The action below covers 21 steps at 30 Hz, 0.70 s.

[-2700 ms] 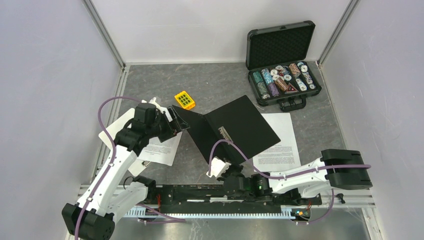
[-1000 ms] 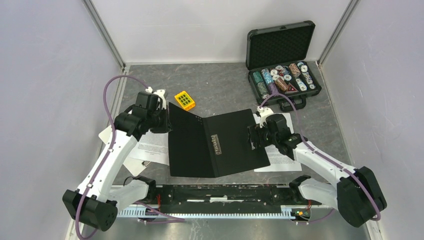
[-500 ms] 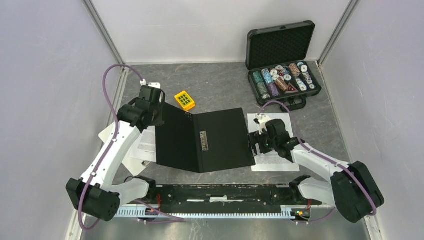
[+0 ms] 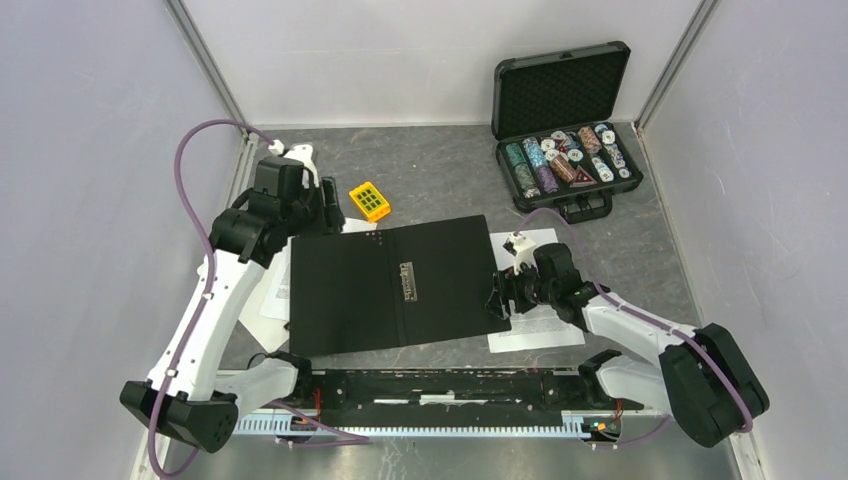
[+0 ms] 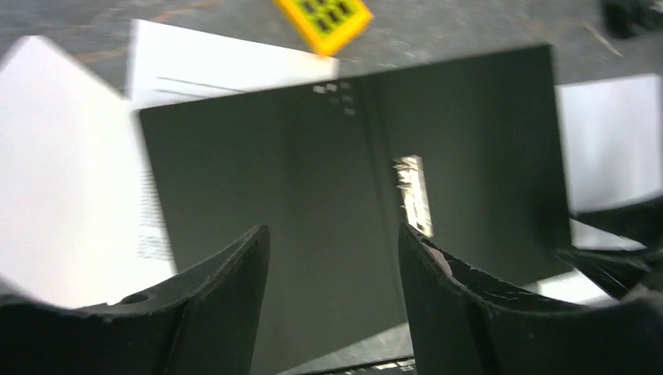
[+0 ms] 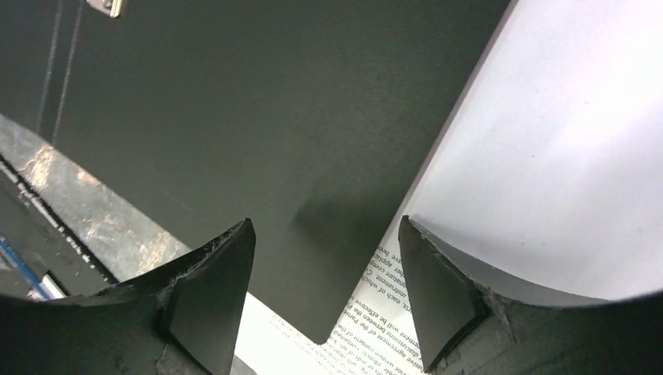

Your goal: Put the files into the folder

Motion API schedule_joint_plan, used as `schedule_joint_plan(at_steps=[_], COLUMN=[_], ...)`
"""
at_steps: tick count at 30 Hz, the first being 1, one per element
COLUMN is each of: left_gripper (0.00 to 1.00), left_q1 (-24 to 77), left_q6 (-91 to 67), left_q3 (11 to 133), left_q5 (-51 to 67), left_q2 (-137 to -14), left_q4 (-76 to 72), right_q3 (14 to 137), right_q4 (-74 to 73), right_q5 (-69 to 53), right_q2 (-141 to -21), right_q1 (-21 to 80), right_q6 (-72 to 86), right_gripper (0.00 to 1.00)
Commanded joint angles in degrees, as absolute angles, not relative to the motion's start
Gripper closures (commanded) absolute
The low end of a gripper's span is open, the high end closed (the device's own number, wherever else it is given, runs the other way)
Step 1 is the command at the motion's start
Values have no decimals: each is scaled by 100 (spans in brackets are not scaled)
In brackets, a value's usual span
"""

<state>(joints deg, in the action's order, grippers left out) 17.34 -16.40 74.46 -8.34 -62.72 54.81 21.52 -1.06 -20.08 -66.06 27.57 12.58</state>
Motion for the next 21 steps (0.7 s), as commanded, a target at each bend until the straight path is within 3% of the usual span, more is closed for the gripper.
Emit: schedule_joint_plan(at_steps=[1, 5, 7, 12, 14, 21], left_gripper=[32, 34, 38, 45, 49, 66], left_q1=[1723, 1764, 1890, 2594, 2893, 3926], left_q6=[-1907, -2133, -2315, -2855, -3126, -3610], left_q3=[7084, 6440, 6216, 5625, 5427, 5659], left_q5=[1096, 1896, 1863, 1686, 1689, 1602], left_q2=[-6264, -6287, -6362, -6690, -6889, -8362], left_q4=[4781, 4162, 3955, 3041, 2469, 1177], right_q3=[1814, 1563, 1691, 2364, 2531, 2489], right_q4=[-47, 401, 128, -968, -1172, -1246], right_q5=[-2621, -3110, -2798, -1002, -735, -1419], right_q2=[-6398, -6293, -6114, -5699, -5696, -5831], right_q1=[2751, 2749, 2751, 2632, 2322, 790], right_q6=[1593, 1866, 1838, 1637, 1569, 1267], right_gripper=[27, 28, 28, 7, 2, 2])
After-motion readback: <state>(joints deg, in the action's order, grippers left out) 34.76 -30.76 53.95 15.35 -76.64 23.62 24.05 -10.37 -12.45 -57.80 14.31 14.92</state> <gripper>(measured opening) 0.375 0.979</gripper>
